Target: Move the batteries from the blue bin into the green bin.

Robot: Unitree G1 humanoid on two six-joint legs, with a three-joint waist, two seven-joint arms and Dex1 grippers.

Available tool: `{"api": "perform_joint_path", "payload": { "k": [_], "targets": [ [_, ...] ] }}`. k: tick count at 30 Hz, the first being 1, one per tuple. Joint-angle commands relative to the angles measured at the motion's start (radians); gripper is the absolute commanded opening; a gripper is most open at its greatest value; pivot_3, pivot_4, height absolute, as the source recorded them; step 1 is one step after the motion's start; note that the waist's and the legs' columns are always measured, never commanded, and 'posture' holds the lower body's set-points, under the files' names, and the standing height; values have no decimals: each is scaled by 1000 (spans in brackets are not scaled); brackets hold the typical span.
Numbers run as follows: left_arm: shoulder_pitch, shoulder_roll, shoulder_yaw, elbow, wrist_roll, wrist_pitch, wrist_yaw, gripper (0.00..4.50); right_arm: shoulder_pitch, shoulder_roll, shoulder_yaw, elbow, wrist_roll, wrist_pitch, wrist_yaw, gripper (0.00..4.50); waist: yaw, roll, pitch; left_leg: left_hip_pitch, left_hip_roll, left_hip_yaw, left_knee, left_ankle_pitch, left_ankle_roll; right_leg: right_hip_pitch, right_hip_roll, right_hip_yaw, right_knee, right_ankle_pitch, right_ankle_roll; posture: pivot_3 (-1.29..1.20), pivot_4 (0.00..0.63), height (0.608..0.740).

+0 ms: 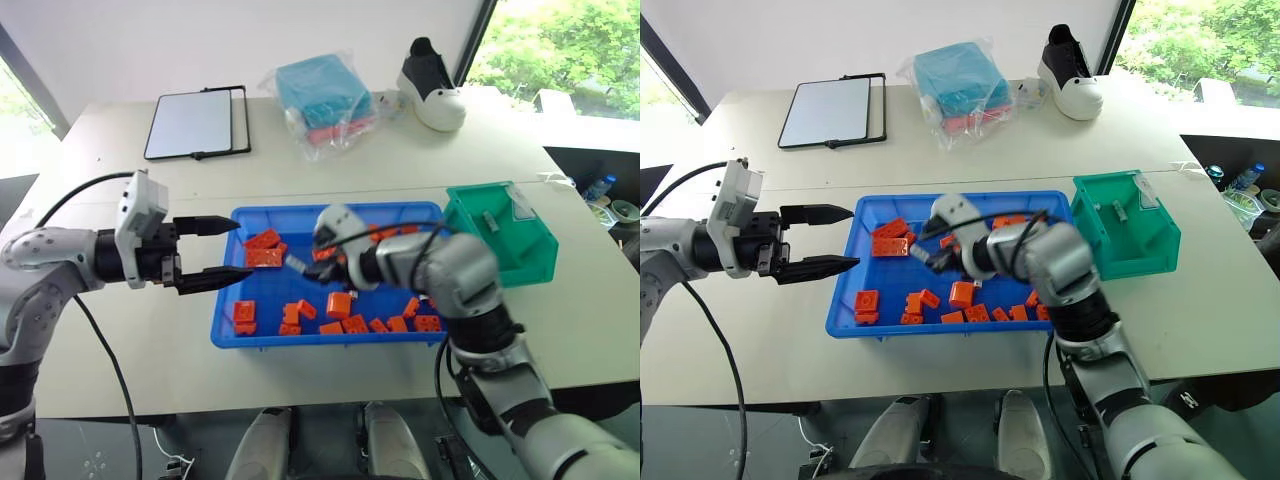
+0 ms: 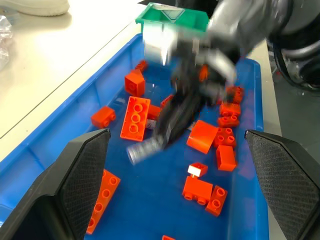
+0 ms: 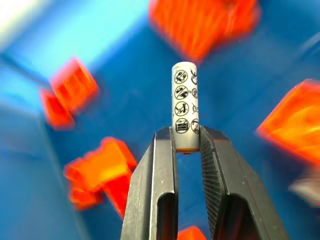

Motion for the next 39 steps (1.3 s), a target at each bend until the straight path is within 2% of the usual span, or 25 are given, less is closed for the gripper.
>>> {"api": "perform_joint_path", "payload": {
  "k": [1,3,7,12,16,20,26,28,30,33,39],
  "targets": [
    [-26,-5,-4,-3,0,-9,-7,4500,-10,-146,-222,-108,13,80,-9,105,4,-1,-1,0,0,0,0,0,0,0,0,-1,0,0,0,0,150,731],
    [-33,-11,-12,4,2,-11,-10,4500,17,-233,-290,-122,16,87,-21,105,11,-1,-1,-1,0,-1,0,0,0,1,0,-2,-4,0,0,0,150,731],
    [-66,-38,-37,28,1,-13,-17,4500,172,-428,-420,-126,7,76,-12,105,13,0,0,-4,0,2,-1,-1,2,-1,-1,-2,-4,0,0,0,150,731],
    [-125,-68,-77,77,27,-28,-35,4500,360,-502,-460,-72,-28,-49,-31,105,0,-1,0,-5,1,5,0,-1,3,-2,-1,-1,-4,0,0,0,150,731],
    [-149,-86,-89,93,37,-33,-40,4500,416,-504,-433,-23,-62,-171,-63,1999,-9,0,0,-4,2,6,2,-1,3,-2,-1,0,-3,0,0,0,150,731],
    [-146,-90,-88,85,38,-31,-43,4500,413,-536,-366,-31,-72,-324,-34,3915,-7,0,0,-4,2,6,2,-1,3,-2,-1,0,-3,1,0,0,150,731],
    [-130,-75,-70,74,36,-25,-47,4500,211,-579,-84,-7,-43,-646,259,3915,-15,1,0,-4,3,7,2,-1,3,-2,0,1,-3,1,0,0,150,731],
    [-129,-73,-64,73,37,-24,-42,4500,111,-537,39,84,-75,-728,335,3915,-15,0,0,-3,4,6,2,-1,3,-1,2,0,-3,1,0,0,150,731],
    [-125,-72,-57,66,34,-20,-33,4500,25,-475,129,189,-93,-778,393,4447,-12,0,0,-4,4,6,2,-1,3,-1,2,1,-3,1,0,0,150,731],
    [-97,-68,-36,28,17,-6,-16,4500,-52,-399,278,369,-190,-965,506,4475,-10,-1,0,-4,3,6,2,-1,3,-2,2,1,-4,1,0,0,150,731],
    [-28,-50,11,-57,-19,25,11,4500,-132,-261,380,673,-279,-1241,653,4475,-7,-1,1,-5,2,5,2,0,1,-2,1,1,-4,1,0,0,150,731]
  ]
}}
